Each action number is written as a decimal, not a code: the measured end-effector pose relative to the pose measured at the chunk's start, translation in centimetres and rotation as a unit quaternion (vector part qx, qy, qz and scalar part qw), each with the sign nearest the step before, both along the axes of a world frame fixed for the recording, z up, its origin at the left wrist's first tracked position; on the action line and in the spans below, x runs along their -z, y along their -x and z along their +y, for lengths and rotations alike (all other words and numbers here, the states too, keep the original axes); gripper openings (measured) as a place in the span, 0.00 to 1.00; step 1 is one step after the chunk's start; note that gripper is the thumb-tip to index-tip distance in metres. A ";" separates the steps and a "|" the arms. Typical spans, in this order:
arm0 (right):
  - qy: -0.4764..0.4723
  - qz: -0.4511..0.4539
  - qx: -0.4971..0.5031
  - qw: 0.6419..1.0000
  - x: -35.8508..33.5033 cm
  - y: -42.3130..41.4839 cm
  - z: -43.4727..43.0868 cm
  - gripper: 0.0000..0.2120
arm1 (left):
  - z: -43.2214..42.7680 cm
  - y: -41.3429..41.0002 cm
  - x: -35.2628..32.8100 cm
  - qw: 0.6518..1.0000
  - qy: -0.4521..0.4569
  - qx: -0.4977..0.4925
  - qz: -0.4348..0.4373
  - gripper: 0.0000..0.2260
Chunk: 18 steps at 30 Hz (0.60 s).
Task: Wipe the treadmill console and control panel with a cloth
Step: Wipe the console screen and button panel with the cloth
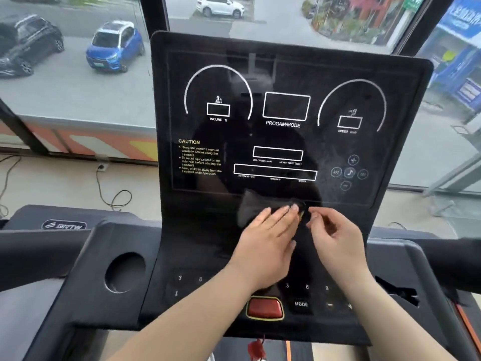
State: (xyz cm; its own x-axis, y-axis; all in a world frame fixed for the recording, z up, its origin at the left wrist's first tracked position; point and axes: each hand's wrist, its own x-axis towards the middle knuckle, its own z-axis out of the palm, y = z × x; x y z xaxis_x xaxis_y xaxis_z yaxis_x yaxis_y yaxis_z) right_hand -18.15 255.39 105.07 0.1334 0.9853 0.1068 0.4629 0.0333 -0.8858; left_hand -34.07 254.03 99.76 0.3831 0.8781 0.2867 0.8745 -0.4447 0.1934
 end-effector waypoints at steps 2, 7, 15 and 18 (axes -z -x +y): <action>-0.003 -0.006 0.001 1.000 0.2 -1.3 0.4 0.08 | 0.7 1.3 -0.9 1.000 -0.020 0.019 0.004 0.21; -0.042 -0.044 0.004 0.998 1.2 -4.0 1.3 0.10 | -2.3 7.3 0.1 0.984 -0.046 -0.156 0.072 0.20; -0.020 -0.035 0.033 0.999 2.7 -8.8 -0.3 0.27 | -1.1 -4.0 1.3 0.984 -0.014 -0.179 0.005 0.22; 0.009 -0.049 0.026 0.998 2.9 -10.5 0.2 0.26 | 0.2 -9.7 -0.1 0.994 -0.012 -0.105 0.013 0.20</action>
